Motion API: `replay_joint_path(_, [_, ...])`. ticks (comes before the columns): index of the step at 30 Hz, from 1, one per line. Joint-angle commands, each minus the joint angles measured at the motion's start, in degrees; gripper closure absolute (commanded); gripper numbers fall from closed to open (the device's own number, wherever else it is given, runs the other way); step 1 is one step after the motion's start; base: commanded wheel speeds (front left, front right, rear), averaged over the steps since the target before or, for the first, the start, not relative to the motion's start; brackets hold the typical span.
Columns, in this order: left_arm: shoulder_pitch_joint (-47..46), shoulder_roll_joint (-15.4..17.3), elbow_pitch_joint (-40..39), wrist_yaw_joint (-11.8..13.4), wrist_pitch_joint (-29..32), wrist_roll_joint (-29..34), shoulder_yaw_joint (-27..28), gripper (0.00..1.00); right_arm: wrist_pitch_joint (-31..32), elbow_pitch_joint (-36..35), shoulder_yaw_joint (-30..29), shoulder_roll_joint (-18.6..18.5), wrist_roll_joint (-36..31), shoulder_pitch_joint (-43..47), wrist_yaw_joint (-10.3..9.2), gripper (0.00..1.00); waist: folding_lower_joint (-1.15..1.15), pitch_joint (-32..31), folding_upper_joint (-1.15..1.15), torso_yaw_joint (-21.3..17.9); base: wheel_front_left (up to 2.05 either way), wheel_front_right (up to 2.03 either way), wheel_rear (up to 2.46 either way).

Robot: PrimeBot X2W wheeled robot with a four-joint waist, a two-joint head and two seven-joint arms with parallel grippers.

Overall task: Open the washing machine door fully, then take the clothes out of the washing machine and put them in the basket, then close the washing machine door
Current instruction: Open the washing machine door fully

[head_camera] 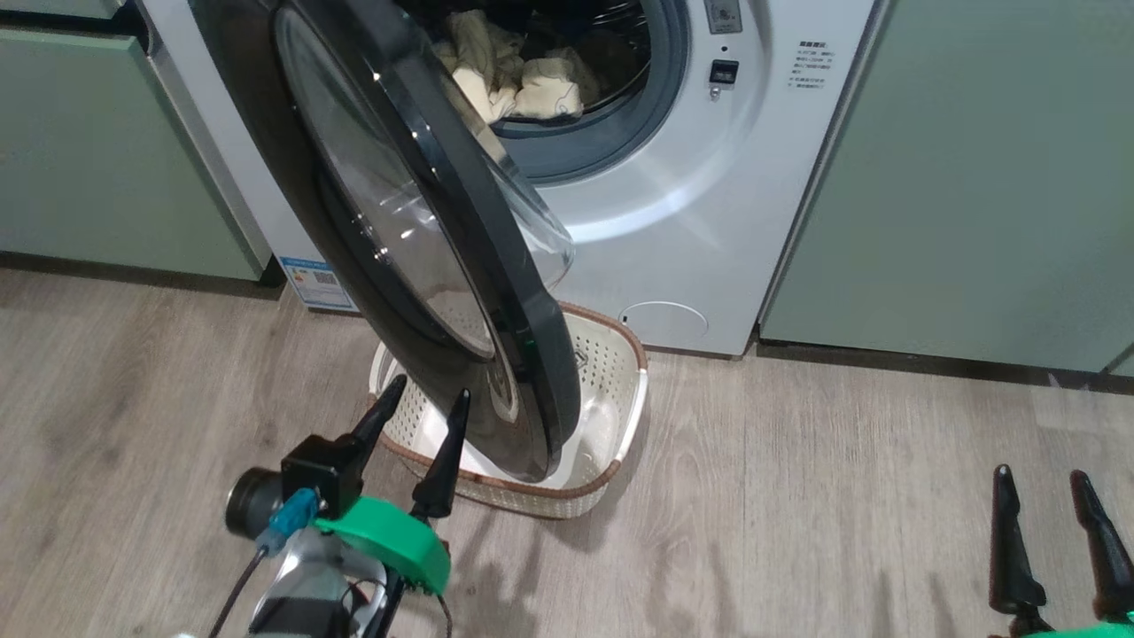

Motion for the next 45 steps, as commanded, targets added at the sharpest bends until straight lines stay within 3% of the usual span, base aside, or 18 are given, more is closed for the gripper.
replay_joint_path(1, [-1.6,0.9,-1.8,0.3,-0.4,0.0,2.2,0.0,-0.5,-1.8,0.8,-0.5,-0.7,-1.1,0.08,0.0,0.0,0.0,0.0,0.0,0.0,0.0,0.0])
replay_joint_path(17, [-1.7,0.9,-1.7,0.4,-0.4,-0.2,2.4,0.0,-0.5,-2.6,0.9,0.0,-0.8,-1.0,0.08,0.0,0.0,0.2,0.0,-0.2,0.0,0.0,0.0])
replay_joint_path(18, [-1.7,0.9,-1.7,0.5,-0.4,-0.1,2.5,0.08,-0.5,-2.6,0.9,0.0,-0.8,-1.0,0.08,0.0,0.0,0.3,0.0,-0.2,0.0,0.0,0.0])
replay_joint_path(19, [-1.7,0.9,-1.6,0.6,-0.4,-0.3,2.5,0.83,-0.5,-2.6,0.9,0.1,-0.8,-1.0,0.08,0.0,0.0,0.3,0.0,-0.2,0.0,0.0,0.0])
replay_joint_path(20, [-1.7,0.9,-1.4,0.6,-0.4,-0.4,2.6,1.0,-0.5,-2.7,0.9,0.1,-0.9,-1.0,0.08,0.0,0.0,0.3,0.0,-0.2,0.0,0.0,0.0])
replay_joint_path(34, [-2.9,1.3,-4.3,1.9,-0.4,-0.1,4.3,1.0,-0.5,-3.1,0.3,0.2,-0.9,-0.9,0.08,0.0,0.0,0.4,0.0,-0.1,0.0,0.0,0.0])
replay_joint_path(45, [-9.4,3.7,-24.5,4.3,-0.4,3.6,7.1,1.0,-0.5,-3.6,-0.3,0.2,-1.4,-1.2,0.08,0.0,0.0,0.5,0.0,0.6,0.0,0.0,0.0])
